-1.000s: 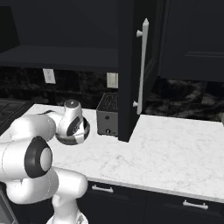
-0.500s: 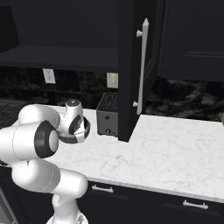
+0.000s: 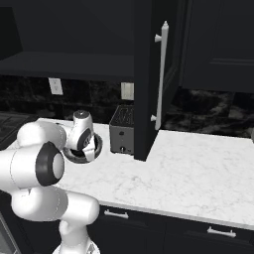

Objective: Pick up the bowls on the counter and stack them on top of one another in the open cabinet. Place the smaller bowl on top of the larger bowl.

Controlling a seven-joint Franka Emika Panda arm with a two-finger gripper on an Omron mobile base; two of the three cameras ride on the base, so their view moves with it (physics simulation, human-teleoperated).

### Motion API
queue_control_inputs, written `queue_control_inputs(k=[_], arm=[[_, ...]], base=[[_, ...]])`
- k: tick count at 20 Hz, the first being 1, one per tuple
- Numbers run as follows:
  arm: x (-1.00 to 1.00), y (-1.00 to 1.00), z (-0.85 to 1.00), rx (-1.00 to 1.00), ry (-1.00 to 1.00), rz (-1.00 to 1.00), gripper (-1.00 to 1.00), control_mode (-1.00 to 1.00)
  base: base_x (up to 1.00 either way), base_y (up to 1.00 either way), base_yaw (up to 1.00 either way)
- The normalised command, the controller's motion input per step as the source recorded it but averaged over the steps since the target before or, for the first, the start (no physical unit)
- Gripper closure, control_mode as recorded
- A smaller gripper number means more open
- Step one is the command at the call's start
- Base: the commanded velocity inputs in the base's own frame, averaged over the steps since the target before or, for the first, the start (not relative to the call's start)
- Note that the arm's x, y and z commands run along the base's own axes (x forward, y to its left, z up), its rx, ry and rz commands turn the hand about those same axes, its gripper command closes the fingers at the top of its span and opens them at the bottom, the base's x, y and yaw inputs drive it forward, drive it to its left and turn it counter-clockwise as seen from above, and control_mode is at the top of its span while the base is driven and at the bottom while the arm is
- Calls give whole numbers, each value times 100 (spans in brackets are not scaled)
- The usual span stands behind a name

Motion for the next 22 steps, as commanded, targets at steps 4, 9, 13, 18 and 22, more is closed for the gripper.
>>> queue_control_inputs(k=[4, 9, 13, 18, 22], arm=[[-14, 0, 32, 0, -7, 0, -100, -100], [-15, -5, 36, 1, -5, 1, -100, -100], [-39, -30, 20, 5, -4, 4, -100, -100], [-12, -16, -17, 0, 0, 8, -100, -100], [12, 0, -18, 0, 0, 7, -100, -100]], base=[[0, 0, 0], [0, 0, 0], [0, 0, 0], [0, 0, 0], [0, 0, 0]])
